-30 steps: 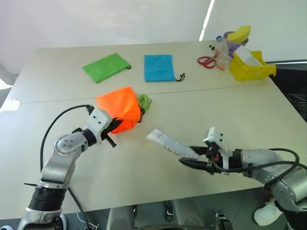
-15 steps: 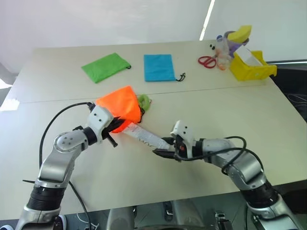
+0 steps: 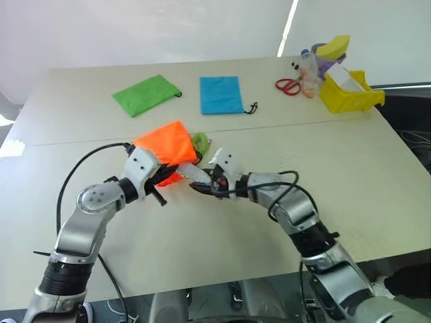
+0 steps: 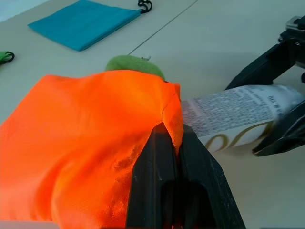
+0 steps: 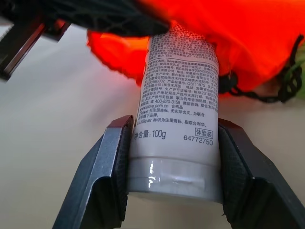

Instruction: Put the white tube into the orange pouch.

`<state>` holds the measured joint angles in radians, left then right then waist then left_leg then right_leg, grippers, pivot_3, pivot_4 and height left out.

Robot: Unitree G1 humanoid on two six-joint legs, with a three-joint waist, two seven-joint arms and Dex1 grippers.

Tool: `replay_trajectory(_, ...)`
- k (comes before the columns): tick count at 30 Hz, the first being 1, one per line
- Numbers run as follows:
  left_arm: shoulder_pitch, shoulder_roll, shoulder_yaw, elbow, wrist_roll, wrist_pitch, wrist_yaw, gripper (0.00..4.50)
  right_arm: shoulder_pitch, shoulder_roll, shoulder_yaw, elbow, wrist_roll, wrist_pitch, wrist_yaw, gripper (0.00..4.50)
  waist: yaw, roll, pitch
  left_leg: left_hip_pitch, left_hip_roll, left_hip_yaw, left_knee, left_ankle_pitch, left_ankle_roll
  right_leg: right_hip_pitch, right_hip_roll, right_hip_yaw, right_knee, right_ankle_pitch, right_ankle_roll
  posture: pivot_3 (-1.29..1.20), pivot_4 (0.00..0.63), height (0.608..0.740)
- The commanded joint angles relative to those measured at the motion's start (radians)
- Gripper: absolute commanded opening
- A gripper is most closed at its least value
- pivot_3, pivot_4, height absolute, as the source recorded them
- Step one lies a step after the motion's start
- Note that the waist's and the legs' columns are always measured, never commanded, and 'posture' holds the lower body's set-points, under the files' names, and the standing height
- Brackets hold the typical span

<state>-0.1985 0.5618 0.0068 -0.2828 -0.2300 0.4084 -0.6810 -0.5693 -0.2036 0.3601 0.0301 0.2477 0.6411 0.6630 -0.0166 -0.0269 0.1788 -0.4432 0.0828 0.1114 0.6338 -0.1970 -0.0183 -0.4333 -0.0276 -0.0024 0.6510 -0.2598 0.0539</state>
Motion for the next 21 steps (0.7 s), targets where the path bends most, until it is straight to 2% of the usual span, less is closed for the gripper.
replay_trajectory(1, 0.000, -0.004, -0.006, -0.027, -0.006, 0.008, 0.004, 0.00, -0.068, 0.070, -0.022, 0.041, -0.014, -0.022, -0.044, 1.81, 0.001, 0.000, 0.000, 0.000, 0.000, 0.000, 0.000, 0.000, 0.000, 0.000, 0.000, 0.000, 0.000, 0.001, 0.001, 0.00, 0.150, 0.734)
replay_trajectory(7, 0.008, -0.016, -0.013, -0.026, -0.010, 0.026, 0.013, 0.00, -0.128, 0.151, 0.005, 0.153, -0.086, -0.006, -0.123, 1.81, -0.001, 0.000, 0.000, 0.000, 0.000, 0.001, 0.000, 0.000, 0.000, -0.001, 0.000, 0.000, 0.001, 0.001, 0.002, 0.00, 0.150, 0.734)
replay_trajectory(16, 0.019, -0.030, -0.015, -0.054, -0.021, 0.049, 0.026, 0.00, -0.215, 0.280, -0.058, 0.270, -0.095, 0.045, -0.224, 1.81, -0.004, 0.000, 0.000, 0.000, 0.000, 0.001, 0.000, 0.000, -0.001, -0.001, -0.001, 0.000, 0.002, 0.001, 0.002, 0.00, 0.150, 0.734)
replay_trajectory(21, 0.014, -0.049, -0.003, -0.067, -0.034, 0.058, 0.036, 0.00, -0.202, 0.305, -0.045, 0.263, -0.080, 0.064, -0.182, 1.81, -0.004, 0.000, 0.000, 0.000, 0.001, 0.001, 0.000, 0.000, -0.001, -0.001, -0.001, 0.000, 0.003, 0.001, 0.002, 0.00, 0.150, 0.734)
